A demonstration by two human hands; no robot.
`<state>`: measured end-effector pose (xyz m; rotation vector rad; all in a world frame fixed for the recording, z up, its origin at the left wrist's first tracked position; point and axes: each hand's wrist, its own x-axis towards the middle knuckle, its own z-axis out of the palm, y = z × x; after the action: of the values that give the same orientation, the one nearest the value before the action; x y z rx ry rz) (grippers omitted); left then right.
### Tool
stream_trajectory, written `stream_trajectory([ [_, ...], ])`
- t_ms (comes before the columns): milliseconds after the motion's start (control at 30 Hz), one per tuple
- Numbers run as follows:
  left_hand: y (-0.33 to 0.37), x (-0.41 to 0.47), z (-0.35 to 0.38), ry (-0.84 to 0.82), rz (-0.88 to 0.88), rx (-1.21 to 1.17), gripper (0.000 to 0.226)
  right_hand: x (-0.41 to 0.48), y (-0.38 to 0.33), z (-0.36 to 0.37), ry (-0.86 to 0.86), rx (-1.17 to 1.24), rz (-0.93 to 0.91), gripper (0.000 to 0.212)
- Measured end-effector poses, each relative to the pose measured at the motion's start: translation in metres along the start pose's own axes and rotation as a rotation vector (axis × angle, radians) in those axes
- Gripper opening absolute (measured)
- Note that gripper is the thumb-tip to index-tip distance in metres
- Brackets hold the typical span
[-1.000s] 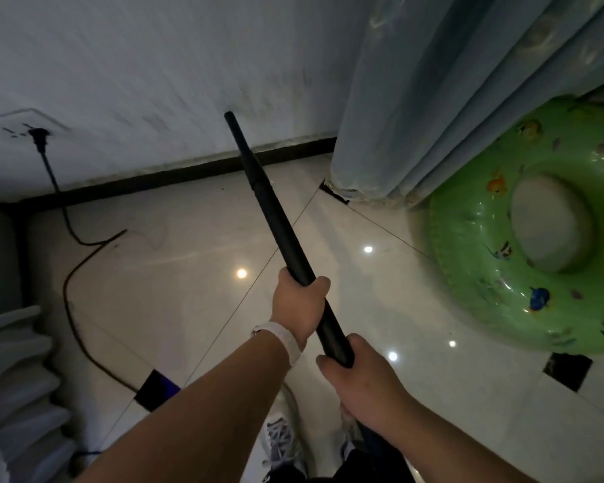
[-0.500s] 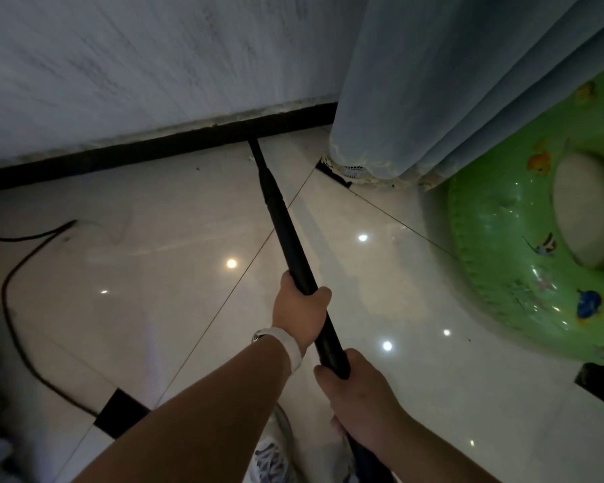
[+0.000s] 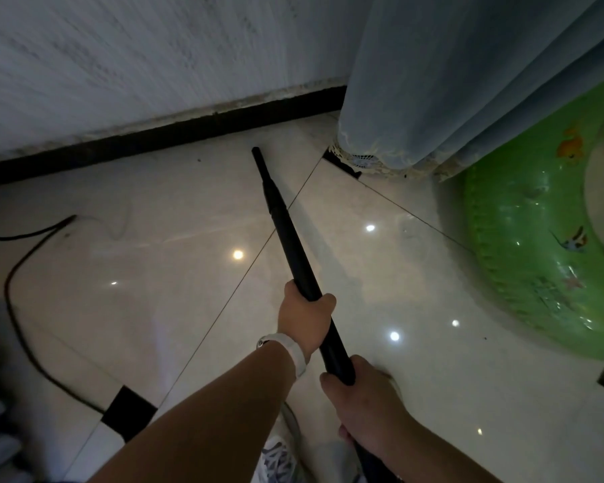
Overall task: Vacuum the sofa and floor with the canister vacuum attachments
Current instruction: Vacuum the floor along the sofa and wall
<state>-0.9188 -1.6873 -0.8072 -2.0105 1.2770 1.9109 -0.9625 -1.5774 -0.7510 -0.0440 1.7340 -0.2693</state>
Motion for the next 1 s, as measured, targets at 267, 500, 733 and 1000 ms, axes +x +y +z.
stream_trajectory([
  [267, -0.003, -0.002, 0.006, -0.002, 0.015, 0.001, 0.028, 0.000, 0.007, -0.004, 0.011, -0.016, 0.000, 0.019],
  [500, -0.008, -0.031, 0.020, -0.032, 0.009, 0.065, 0.026, -0.027, 0.028, -0.006, 0.014, 0.002, 0.052, 0.020],
  [733, -0.022, -0.057, 0.033, -0.163, 0.071, 0.255, 0.023, -0.049, 0.055, -0.001, -0.004, 0.071, 0.113, 0.026],
  [1000, -0.053, -0.095, 0.055, -0.305, 0.086, 0.482, 0.027, -0.079, 0.105, 0.024, 0.087, 0.264, 0.201, 0.020],
])
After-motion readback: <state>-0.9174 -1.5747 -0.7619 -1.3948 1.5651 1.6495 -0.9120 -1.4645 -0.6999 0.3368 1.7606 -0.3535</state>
